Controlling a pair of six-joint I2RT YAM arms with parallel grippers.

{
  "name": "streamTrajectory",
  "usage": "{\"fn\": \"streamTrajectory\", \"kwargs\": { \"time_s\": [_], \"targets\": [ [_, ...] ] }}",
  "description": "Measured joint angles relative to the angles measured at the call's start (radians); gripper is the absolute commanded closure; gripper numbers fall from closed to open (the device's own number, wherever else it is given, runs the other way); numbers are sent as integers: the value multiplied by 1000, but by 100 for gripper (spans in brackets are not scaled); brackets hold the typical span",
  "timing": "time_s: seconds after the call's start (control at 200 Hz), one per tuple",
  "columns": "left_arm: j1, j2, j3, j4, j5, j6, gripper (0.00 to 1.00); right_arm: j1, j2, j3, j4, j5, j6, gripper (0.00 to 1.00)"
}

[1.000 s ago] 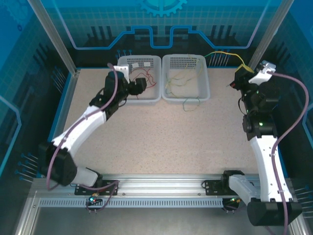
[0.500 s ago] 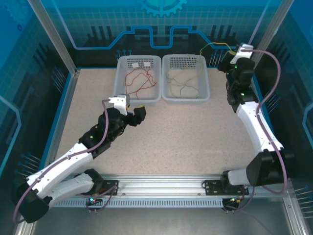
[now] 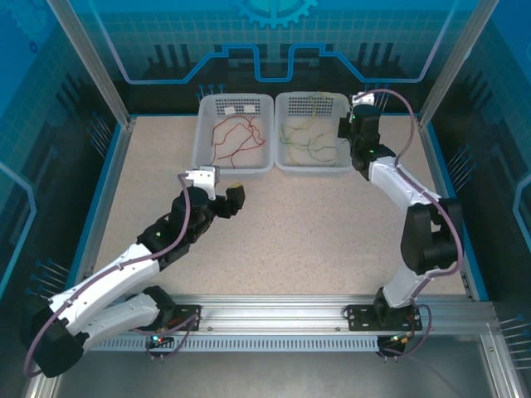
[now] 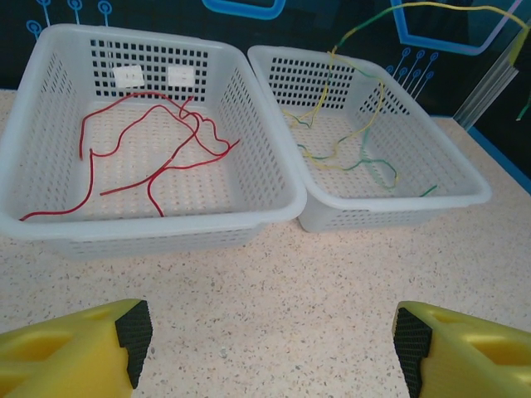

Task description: Untangle the cables

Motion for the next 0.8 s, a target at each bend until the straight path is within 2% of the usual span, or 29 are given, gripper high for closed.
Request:
{"fn": "streamTrajectory", "kwargs": {
  "time_s": [0.315, 0.66, 0.8],
  "targets": [
    [0, 40, -2, 5, 0, 2, 22, 2, 234, 190, -209, -17, 31, 100],
    [0, 50, -20, 8, 0, 16, 22, 20, 361, 293, -366, -47, 53, 100],
    [0, 59, -26, 7, 0, 18, 22, 21, 415, 404, -453, -67, 51, 100]
  ]
}}
